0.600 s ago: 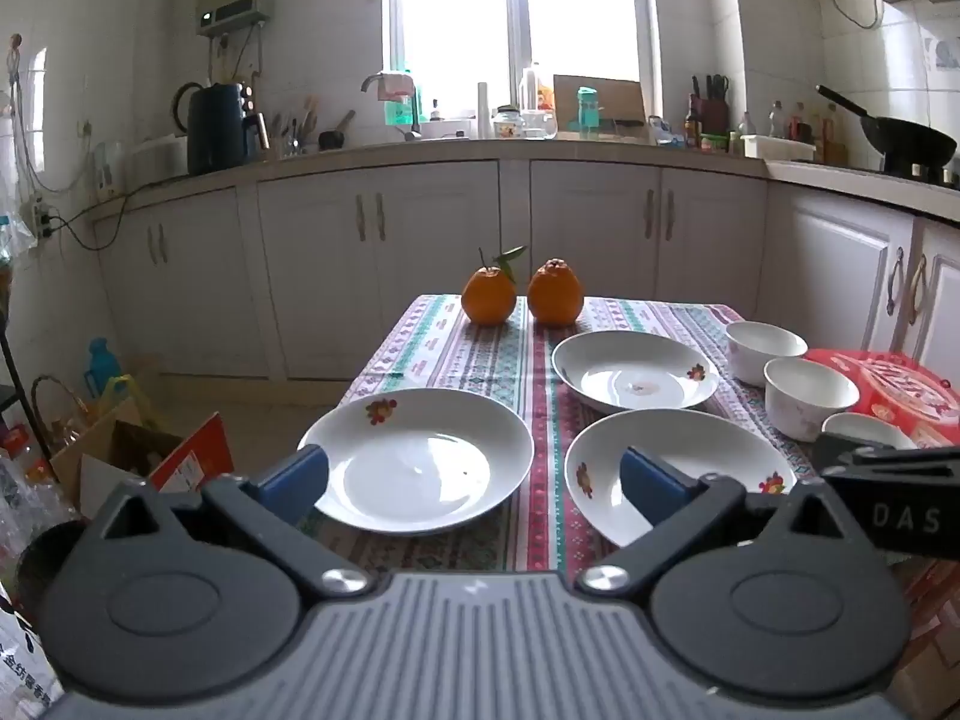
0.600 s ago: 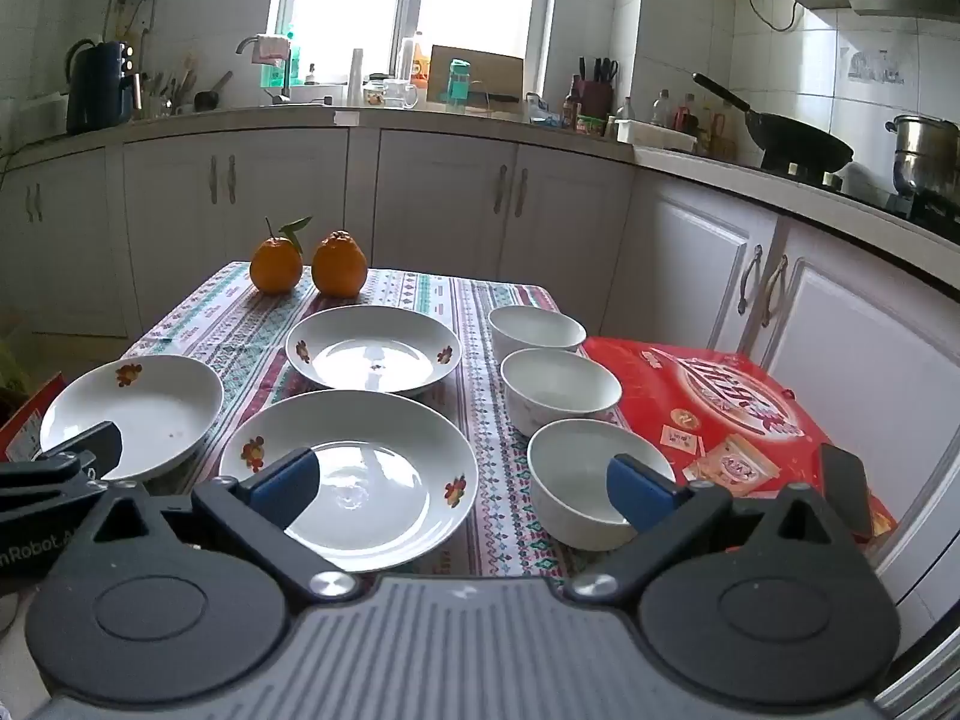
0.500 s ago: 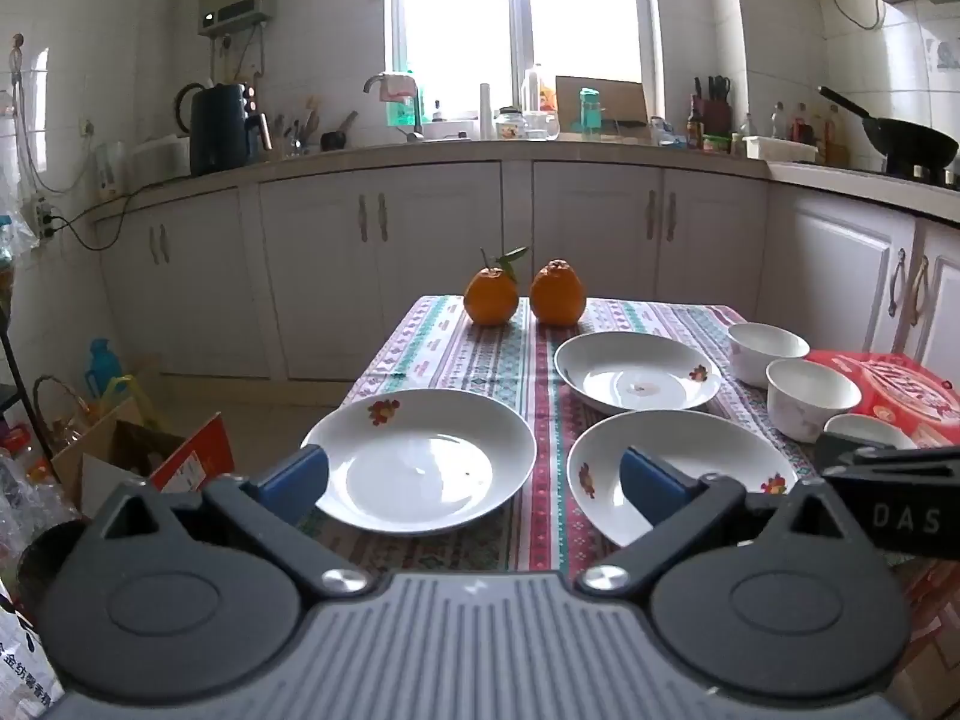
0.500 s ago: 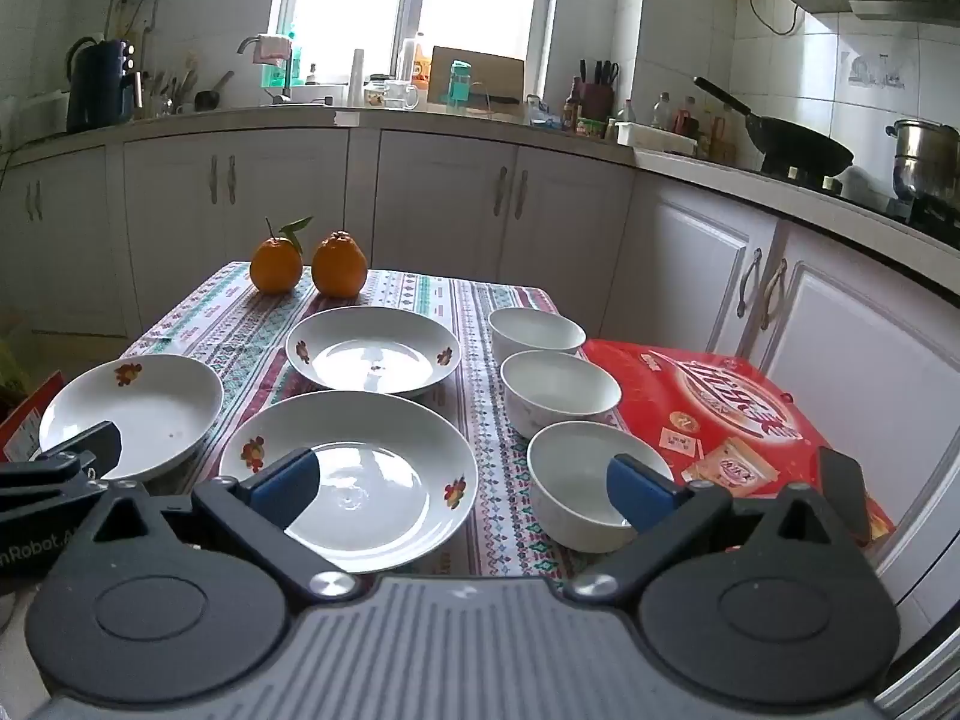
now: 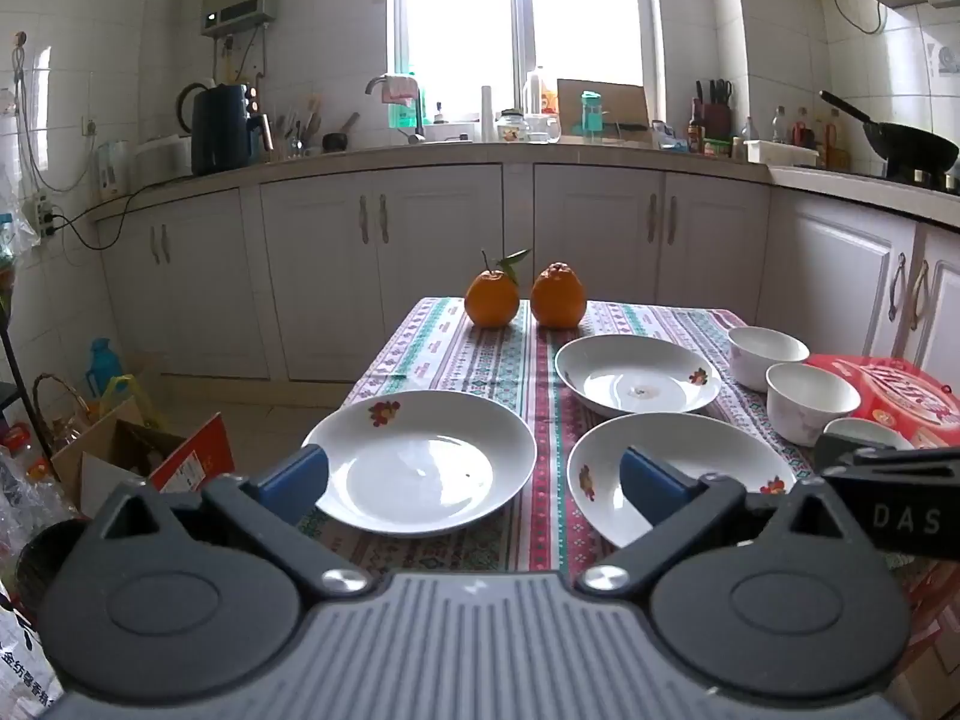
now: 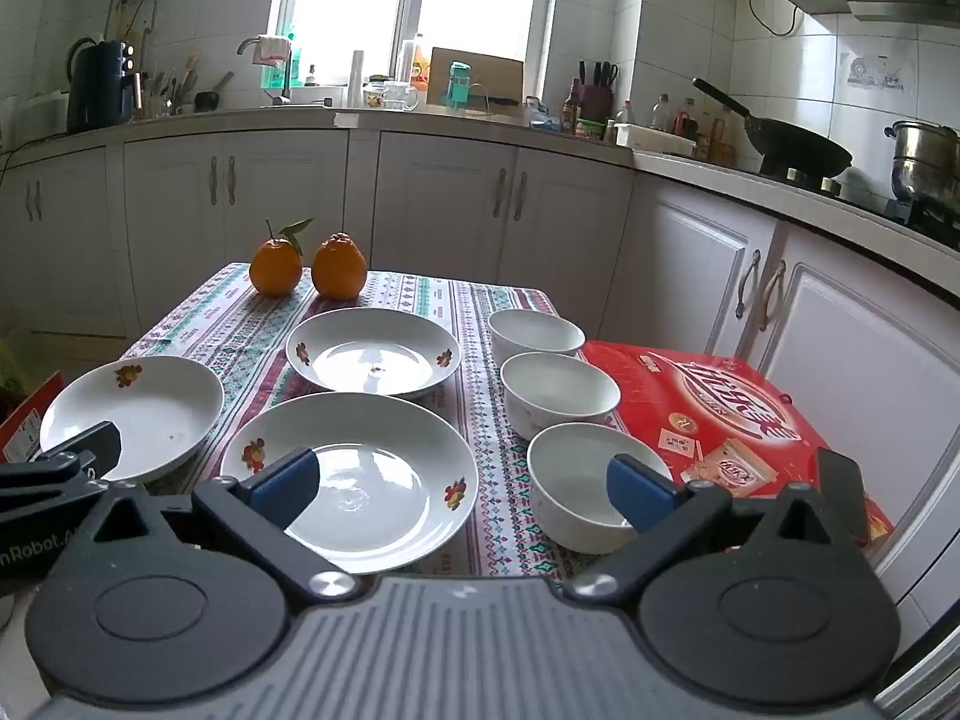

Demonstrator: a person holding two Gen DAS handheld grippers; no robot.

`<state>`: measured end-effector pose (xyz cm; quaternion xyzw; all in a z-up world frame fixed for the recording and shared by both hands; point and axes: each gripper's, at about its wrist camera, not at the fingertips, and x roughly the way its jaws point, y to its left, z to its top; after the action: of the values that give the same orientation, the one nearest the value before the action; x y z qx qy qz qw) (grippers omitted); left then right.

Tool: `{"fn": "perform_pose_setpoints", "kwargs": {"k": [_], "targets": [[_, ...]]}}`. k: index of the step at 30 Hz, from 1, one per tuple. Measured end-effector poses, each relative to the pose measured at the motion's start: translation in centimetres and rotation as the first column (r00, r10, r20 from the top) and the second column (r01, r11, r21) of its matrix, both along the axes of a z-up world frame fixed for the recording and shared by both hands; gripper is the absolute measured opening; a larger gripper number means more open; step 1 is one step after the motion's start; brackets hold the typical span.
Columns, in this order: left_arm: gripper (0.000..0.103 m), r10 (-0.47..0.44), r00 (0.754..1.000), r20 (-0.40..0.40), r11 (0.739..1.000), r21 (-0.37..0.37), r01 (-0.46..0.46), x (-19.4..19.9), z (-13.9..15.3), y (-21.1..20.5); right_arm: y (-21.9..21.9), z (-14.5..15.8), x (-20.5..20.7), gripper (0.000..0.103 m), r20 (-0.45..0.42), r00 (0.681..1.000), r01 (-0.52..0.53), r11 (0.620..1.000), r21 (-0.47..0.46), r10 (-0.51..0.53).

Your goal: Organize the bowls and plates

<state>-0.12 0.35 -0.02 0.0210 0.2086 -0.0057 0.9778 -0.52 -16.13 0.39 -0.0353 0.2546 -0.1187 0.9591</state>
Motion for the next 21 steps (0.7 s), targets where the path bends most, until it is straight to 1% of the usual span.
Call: {"fn": "perform_pose_setpoints", "kwargs": {"k": [5, 21], "targets": [[0.102, -0.001, 1.0, 0.0, 1.0, 0.0, 0.001, -0.19, 0.48, -0.03, 0.11, 0.08, -0.13, 0.103, 0.001, 1.0, -0.001, 1.0, -0.001, 0.001], [0.102, 0.003, 1.0, 0.001, 1.0, -0.004, -0.003, -0.39, 0.48, -0.24, -0.08, 0.38, -0.34, 0.103, -0.002, 1.0, 0.0, 1.0, 0.003, 0.0]]}}
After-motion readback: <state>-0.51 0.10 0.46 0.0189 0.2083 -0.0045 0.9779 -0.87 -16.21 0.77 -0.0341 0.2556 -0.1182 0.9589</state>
